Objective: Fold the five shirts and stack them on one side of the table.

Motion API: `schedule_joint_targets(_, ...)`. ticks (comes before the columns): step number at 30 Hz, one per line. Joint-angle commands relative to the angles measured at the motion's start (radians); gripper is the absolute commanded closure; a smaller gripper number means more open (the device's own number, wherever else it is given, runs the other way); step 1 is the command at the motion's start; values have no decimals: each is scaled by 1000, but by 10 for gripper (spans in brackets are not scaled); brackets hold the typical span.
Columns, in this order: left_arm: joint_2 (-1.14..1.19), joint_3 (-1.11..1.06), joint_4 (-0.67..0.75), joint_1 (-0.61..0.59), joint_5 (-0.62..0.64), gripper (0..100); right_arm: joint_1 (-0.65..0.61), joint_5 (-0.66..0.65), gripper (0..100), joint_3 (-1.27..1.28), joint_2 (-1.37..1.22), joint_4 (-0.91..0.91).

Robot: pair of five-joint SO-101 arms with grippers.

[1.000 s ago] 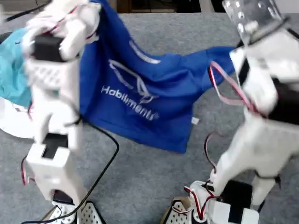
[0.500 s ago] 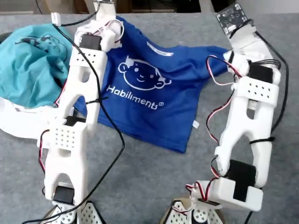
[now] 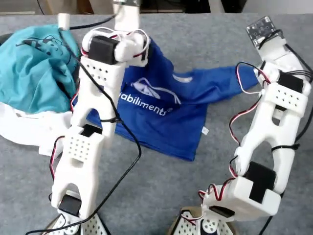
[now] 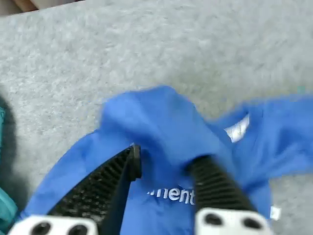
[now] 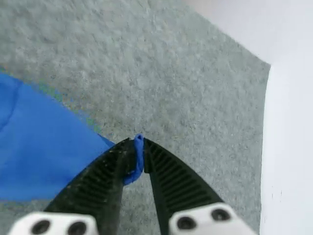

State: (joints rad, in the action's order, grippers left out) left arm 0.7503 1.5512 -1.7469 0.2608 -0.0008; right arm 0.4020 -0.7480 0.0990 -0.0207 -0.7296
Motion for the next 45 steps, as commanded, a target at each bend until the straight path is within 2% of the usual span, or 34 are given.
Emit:
schedule_joint_targets(1,-41,-28,-11,-91,86,757,24,-15,995,-8,4,20)
schedule_joint_targets(7,-1,-55,-11,-241,121,749,15,-15,995,-4,-2,21)
schedule_joint_targets(14,-1,-63,-11,-311,117,714,-30,-15,995,-7,-4,25)
schedule_joint_targets(22,-1,-61,-12,-350,-37,722,-65,-15,995,-7,-4,23)
schedule_joint_targets(28,35,-66,25,-497,-141,861,-67,-64,995,-1,-4,23)
schedule_joint_targets(30,48,-61,54,-549,-141,830,-62,-69,995,-1,-5,25)
schedule_joint_targets(33,56,-64,38,-597,-133,687,-59,-69,995,-8,-31,26)
schedule_joint_targets(35,56,-60,25,-614,-94,667,-61,-69,995,-8,-53,26)
schedule_joint_targets(39,54,-55,-12,-601,-91,669,-67,-68,995,-8,-87,26)
schedule_joint_targets(45,-47,-157,-18,-361,-190,709,-77,-69,996,-27,-105,26)
